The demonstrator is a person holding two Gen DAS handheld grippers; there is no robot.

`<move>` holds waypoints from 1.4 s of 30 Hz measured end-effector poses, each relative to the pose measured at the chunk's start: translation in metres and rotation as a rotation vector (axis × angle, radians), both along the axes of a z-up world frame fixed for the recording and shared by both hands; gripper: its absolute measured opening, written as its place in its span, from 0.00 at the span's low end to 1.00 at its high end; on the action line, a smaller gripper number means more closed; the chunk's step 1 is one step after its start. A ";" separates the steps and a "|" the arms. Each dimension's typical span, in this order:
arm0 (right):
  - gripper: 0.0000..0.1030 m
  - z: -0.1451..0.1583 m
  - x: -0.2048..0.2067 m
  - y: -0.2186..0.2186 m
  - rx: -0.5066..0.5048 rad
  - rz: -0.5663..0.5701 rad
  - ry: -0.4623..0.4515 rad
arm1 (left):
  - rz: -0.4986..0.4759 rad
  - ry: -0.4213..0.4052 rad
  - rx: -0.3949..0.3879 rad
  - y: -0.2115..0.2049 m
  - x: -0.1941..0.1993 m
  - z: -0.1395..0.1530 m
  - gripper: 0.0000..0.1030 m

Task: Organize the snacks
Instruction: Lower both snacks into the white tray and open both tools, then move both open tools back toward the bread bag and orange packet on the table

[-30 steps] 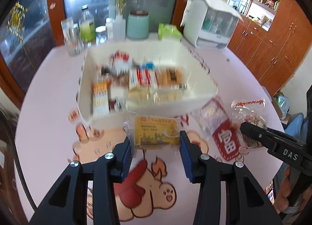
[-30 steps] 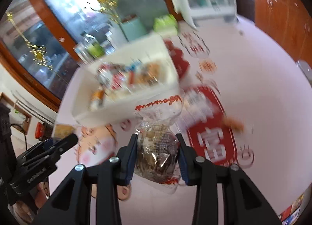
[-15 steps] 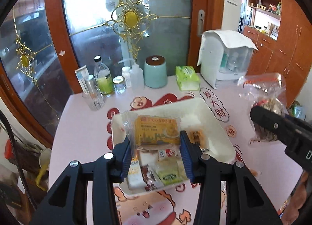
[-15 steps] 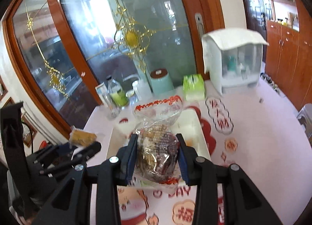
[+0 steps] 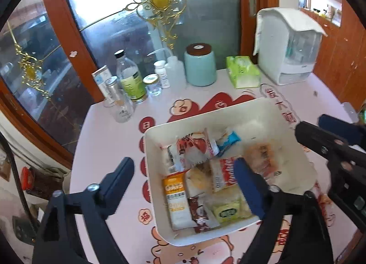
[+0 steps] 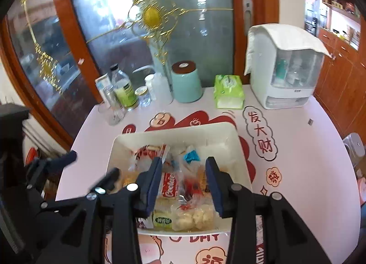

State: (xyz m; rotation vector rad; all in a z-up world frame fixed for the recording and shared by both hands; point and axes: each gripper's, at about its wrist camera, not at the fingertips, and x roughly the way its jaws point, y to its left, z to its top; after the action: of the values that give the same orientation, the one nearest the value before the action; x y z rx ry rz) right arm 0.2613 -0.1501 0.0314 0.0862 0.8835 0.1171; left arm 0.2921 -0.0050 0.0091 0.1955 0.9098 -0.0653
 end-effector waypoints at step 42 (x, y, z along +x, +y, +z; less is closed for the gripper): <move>0.56 -0.025 -0.186 -0.130 0.107 -0.226 -0.004 | -0.143 0.008 -0.213 -0.043 -0.129 0.009 0.87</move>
State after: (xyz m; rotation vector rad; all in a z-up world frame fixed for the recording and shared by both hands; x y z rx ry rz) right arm 0.0749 -0.2797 0.0066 0.2843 0.8579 -0.0469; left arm 0.1626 -0.0484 0.0181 0.0616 0.8895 -0.2941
